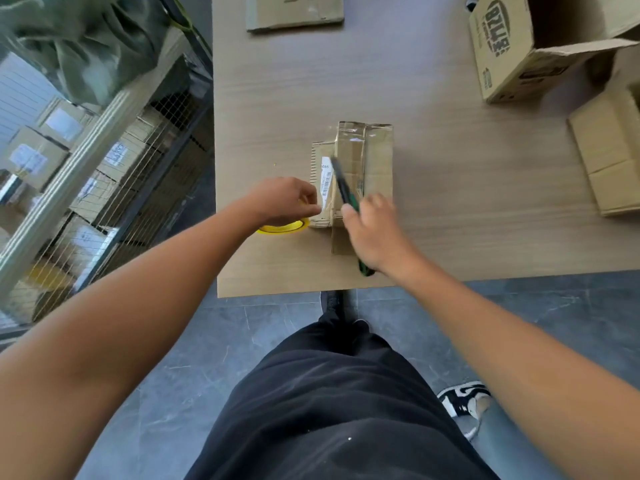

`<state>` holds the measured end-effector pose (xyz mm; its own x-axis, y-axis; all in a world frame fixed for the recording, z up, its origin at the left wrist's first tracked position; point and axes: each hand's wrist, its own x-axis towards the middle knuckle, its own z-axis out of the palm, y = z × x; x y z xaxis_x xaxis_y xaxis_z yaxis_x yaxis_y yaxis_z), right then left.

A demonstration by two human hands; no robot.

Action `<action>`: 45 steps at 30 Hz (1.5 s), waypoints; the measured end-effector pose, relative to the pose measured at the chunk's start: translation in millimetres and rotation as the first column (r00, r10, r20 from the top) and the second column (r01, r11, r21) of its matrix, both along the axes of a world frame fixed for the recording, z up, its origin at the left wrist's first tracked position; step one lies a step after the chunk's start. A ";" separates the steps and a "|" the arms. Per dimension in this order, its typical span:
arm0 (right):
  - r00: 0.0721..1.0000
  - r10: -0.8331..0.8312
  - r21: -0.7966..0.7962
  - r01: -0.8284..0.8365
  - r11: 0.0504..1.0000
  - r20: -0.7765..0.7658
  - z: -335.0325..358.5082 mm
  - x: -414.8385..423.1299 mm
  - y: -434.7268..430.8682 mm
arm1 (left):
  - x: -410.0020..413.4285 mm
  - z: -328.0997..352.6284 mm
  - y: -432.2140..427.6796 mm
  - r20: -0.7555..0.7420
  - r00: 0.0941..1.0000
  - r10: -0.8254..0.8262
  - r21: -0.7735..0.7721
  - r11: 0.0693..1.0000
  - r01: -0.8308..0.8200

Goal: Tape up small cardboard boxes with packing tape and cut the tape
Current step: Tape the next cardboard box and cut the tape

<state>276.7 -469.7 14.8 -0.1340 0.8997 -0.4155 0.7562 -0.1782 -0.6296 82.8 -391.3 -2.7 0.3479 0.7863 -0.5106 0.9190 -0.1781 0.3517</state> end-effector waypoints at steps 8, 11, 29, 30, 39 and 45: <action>0.986 0.046 -0.144 -0.023 0.989 0.160 -31.6 -20.5 -7.4 | -4.0 -5.1 -7.3 -0.088 0.996 -0.031 0.123 0.991 0.042; 0.959 0.107 -0.201 -0.055 0.978 0.262 -26.2 -26.5 -1.4 | 1.5 -0.8 -14.4 -0.091 0.992 -0.082 0.205 0.974 0.099; 0.997 -0.038 -0.062 0.034 0.997 -0.062 -52.9 -101.9 -34.5 | -80.6 -68.0 -98.8 -0.128 0.988 0.088 0.461 0.887 -0.020; 0.999 -0.028 -0.020 0.029 0.999 0.031 -66.2 -106.2 -31.0 | -83.3 -74.4 -100.0 -0.102 0.989 0.104 0.404 0.913 -0.054; 0.894 0.053 0.185 -0.150 0.971 0.444 -93.3 -100.1 -41.9 | -97.4 -85.8 -102.2 0.029 0.996 0.084 0.237 0.968 -0.088; 0.989 -0.120 0.495 0.060 0.867 0.091 -26.2 -66.0 -43.0 | -75.0 -41.1 -73.2 0.224 0.951 0.215 0.261 0.927 -0.271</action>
<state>210.7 -512.7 -11.4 -0.0211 0.9971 0.0737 0.8238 0.0591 -0.5638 7.8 -464.5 -43.8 0.1946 0.9610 -0.1967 0.8687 -0.0758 0.4894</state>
